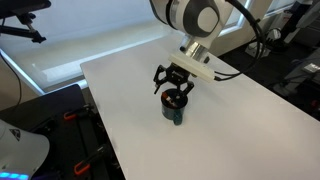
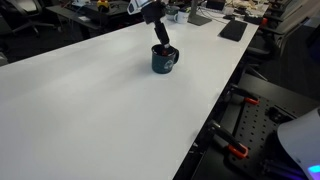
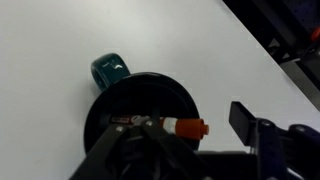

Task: Remove the marker from the mug

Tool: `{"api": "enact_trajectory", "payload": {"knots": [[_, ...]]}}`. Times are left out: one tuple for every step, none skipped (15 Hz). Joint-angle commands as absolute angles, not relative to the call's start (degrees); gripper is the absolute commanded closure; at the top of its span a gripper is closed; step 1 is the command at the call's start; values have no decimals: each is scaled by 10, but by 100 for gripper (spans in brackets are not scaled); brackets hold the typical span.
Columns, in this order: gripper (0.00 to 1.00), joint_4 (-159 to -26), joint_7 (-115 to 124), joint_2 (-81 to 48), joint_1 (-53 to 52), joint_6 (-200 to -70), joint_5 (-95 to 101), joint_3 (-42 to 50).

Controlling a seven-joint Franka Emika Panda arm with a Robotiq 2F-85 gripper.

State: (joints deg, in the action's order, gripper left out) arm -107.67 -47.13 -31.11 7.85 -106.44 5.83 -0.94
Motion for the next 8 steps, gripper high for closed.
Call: {"api": "enact_trajectory", "payload": {"knots": [[58,-1068,-477,-314,80,-1055,62,-12],[66,-1068,-477,-315,80,-1056,62,-12],[73,-1068,-477,-315,81,-1056,62,-12],[82,-1069,-478,-315,81,-1056,62,-12],[88,-1069,-478,-315,81,-1057,62,-12],[95,-1069,-477,-315,81,-1057,62,-12],[100,-1069,-477,-315,82,-1057,62,-12],[98,-1069,-475,-315,82,-1056,62,-11]]}}
